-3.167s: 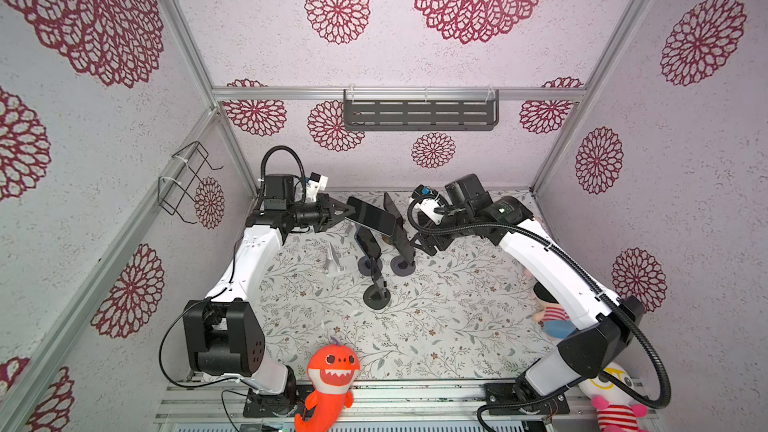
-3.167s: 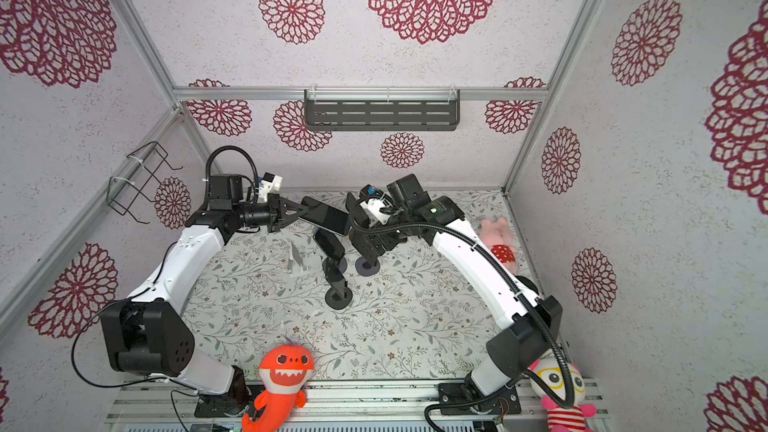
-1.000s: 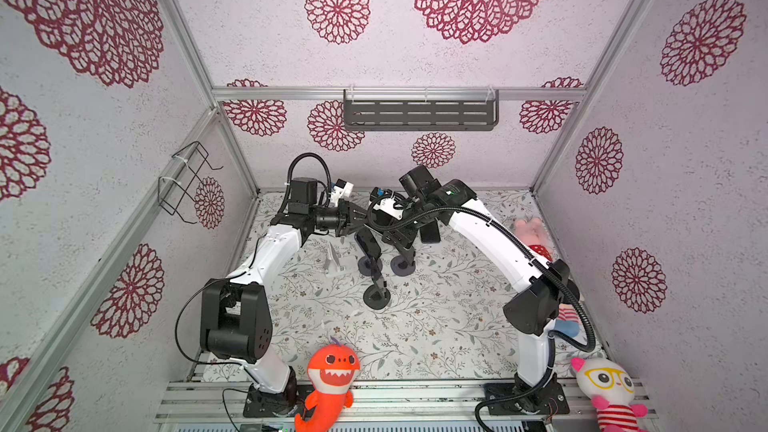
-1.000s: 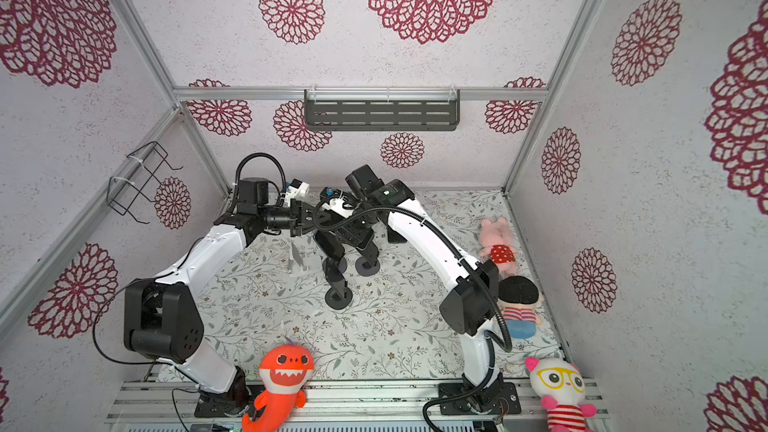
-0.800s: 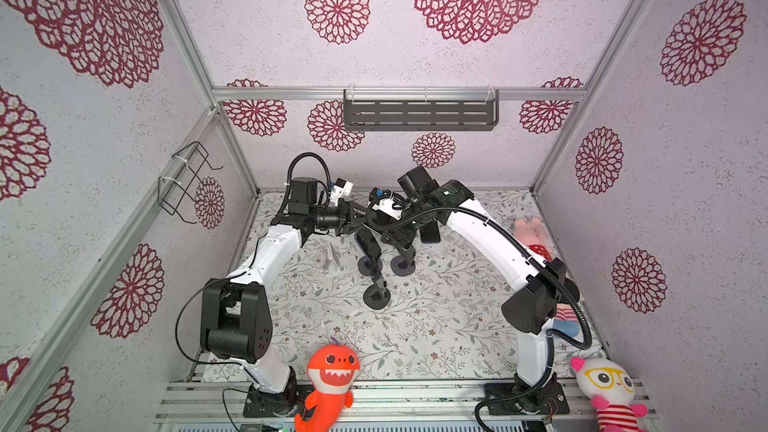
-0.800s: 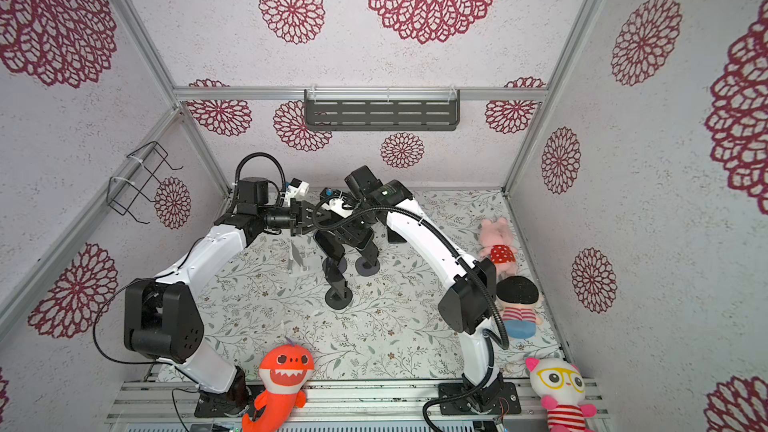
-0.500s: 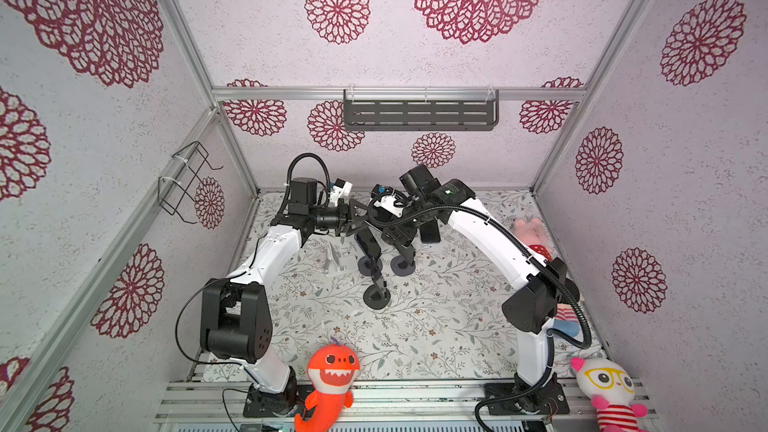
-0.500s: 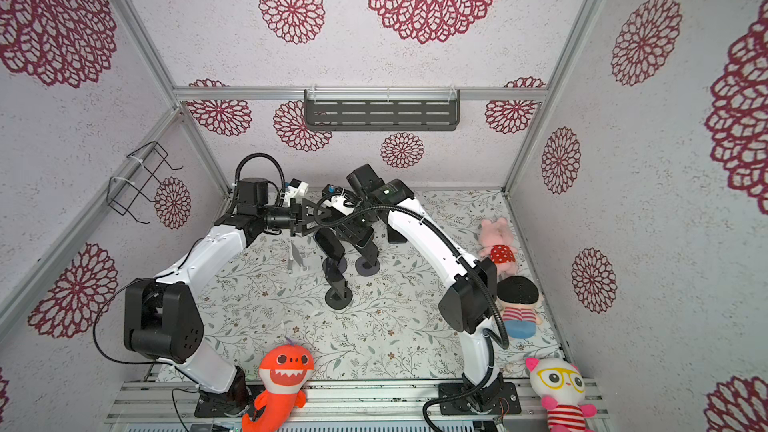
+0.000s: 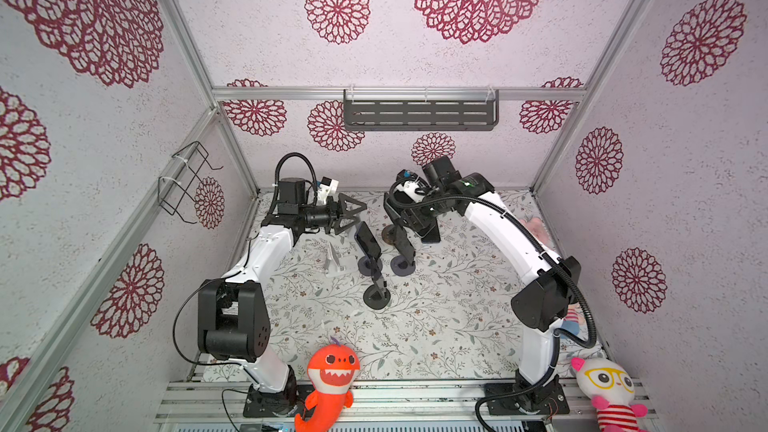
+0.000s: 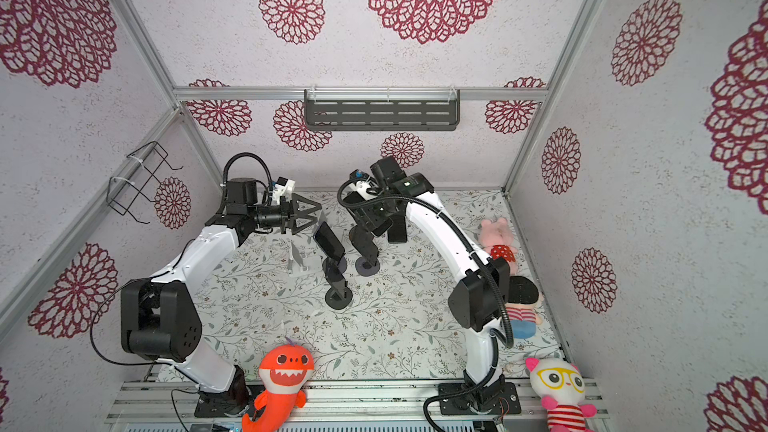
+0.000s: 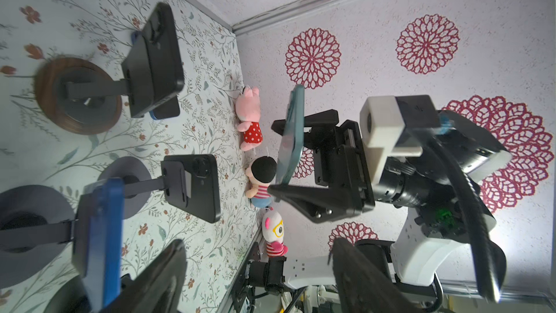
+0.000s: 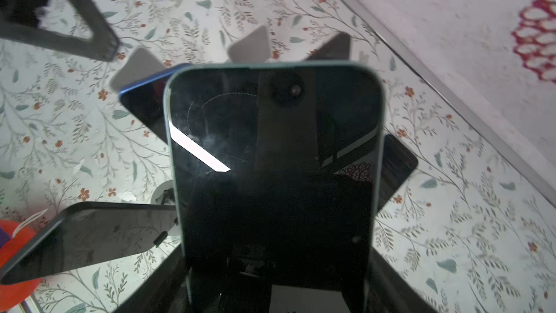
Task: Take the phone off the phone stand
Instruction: 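Open the left gripper and withdraw while the right gripper carries the phone away, then carry the teal phone with the right gripper beside the flat blue-edged phone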
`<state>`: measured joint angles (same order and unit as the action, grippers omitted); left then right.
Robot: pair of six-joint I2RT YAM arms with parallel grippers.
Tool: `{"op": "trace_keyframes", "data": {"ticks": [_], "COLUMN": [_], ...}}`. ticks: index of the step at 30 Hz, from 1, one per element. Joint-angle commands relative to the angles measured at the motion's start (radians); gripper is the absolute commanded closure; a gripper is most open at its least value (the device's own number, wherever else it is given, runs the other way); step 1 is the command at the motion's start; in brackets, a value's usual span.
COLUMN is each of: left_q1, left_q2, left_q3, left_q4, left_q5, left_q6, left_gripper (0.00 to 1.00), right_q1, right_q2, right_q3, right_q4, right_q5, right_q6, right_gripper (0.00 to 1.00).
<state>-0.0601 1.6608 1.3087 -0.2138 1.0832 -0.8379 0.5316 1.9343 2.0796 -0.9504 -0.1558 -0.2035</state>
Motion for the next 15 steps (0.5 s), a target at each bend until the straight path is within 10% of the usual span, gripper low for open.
{"op": "trace_keyframes", "data": {"ticks": [1, 15], "left_q1": [0.021, 0.034], "left_q2": [-0.039, -0.129], "left_q3": [-0.013, 0.013], "left_q4": [0.010, -0.192], "left_q5": [-0.034, -0.378], "left_q6": [0.030, 0.242], "left_gripper": [0.20, 0.18], "right_q1": [-0.076, -0.280], "right_q2": [-0.099, -0.012], "right_q3": [-0.015, -0.173], "right_q4": [0.036, 0.141], "right_q5": [0.055, 0.184], "right_q6": [0.123, 0.275], "right_gripper": [0.56, 0.60]}}
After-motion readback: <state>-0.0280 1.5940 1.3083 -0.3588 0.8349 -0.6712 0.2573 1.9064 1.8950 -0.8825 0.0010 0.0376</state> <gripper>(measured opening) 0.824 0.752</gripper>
